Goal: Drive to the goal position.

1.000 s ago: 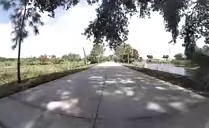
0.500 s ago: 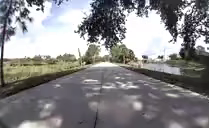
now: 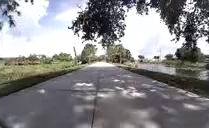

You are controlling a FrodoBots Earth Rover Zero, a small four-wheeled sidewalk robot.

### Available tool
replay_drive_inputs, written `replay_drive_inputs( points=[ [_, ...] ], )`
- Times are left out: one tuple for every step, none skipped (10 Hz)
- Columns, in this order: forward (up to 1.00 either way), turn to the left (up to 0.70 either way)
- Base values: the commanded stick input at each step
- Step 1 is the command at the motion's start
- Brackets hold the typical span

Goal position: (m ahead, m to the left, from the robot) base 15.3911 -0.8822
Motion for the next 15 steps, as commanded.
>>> replay_drive_inputs(
  points=[
    [0.85, -0.12],
    [0.85, 0.0],
    [0.85, 0.0],
    [0.85, 0.0],
    [0.85, 0.0],
    [0.85, 0.0],
    [0.85, 0.0],
    [0.85, 0.0],
    [0.85, 0.0],
    [0.85, 0.0],
    [0.85, 0.0],
    [0.85, 0.0],
    [0.85, 0.0],
    [0.85, 0.0],
    [0.85, 0.0]
  ],
)
